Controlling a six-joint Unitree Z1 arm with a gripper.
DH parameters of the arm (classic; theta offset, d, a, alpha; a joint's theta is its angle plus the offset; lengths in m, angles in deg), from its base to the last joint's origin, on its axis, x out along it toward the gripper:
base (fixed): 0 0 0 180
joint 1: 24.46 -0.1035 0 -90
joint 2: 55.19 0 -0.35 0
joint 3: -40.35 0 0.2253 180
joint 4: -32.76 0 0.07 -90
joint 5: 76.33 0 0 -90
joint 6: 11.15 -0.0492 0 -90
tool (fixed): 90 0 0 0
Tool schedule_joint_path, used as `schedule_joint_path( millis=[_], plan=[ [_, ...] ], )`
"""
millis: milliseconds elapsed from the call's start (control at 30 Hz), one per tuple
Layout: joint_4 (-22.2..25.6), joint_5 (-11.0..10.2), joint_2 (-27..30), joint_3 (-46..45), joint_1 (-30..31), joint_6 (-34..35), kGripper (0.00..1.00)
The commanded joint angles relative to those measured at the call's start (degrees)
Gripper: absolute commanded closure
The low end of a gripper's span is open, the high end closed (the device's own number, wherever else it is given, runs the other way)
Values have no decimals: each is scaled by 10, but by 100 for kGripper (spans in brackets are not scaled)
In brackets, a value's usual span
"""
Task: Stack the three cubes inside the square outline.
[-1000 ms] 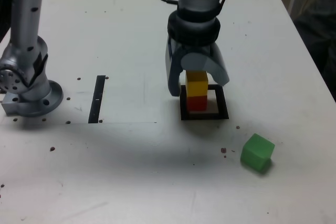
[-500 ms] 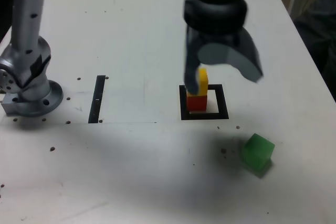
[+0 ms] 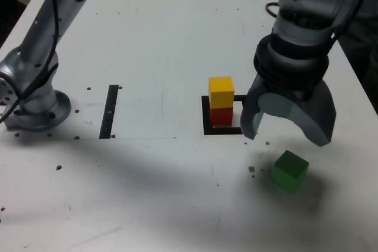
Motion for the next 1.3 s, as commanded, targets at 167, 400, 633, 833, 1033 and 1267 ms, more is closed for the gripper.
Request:
schedule_joint_path(
  millis=[167,400,633,833,1033,1267],
  plan=[
    [-13,-18,-12,-3,4,-108,1],
    [-14,2,-25,10,23,-140,1],
    [-12,8,-58,41,33,-147,5],
    [-13,8,-76,50,32,-147,10],
    [-17,-6,-86,31,28,-147,15],
    [-30,-11,-75,8,25,-147,39]
  ],
)
